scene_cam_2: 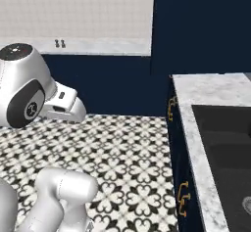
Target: Gather all objects into one cabinet and sort the glasses and bowls to opposite sides.
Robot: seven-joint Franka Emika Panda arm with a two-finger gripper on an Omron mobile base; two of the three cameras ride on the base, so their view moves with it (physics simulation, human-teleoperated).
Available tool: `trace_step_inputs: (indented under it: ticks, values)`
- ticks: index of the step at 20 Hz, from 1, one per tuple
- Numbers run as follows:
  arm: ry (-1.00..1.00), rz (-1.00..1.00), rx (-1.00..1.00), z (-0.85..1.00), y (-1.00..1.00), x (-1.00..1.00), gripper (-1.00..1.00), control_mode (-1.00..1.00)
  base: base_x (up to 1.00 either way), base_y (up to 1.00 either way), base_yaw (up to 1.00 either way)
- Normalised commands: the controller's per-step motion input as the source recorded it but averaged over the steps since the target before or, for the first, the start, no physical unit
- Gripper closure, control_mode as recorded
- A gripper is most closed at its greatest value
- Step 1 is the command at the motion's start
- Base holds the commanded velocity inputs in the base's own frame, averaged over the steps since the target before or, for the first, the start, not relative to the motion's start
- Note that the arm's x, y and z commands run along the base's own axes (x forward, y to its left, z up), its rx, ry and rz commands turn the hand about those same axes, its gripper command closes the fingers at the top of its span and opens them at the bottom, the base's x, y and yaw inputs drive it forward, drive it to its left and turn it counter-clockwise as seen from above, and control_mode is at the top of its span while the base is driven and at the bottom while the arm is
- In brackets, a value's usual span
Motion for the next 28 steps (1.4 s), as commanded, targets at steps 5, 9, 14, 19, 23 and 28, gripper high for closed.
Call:
trace_step_inputs:
  ticks: [5,9,14,19,23,28]
  values:
    - [0.00,0.00,0.00,0.00,0.00,0.00,-1.00,1.00,-0.02,0.12,1.00]
    - [0.00,0.00,0.00,0.00,0.00,0.00,-1.00,1.00,0.00,0.00,1.00]
    - [0.00,0.00,0.00,0.00,0.00,0.00,-1.00,1.00,0.00,0.00,0.99]
    - [0.00,0.00,0.00,0.00,0.00,0.00,-1.00,1.00,0.06,0.00,0.91]
    - [0.00,0.00,0.00,0.00,0.00,0.00,-1.00,1.00,0.21,0.00,0.71]
    - [0.00,0.00,0.00,0.00,0.00,0.00,-1.00,1.00,0.49,-0.12,0.31]
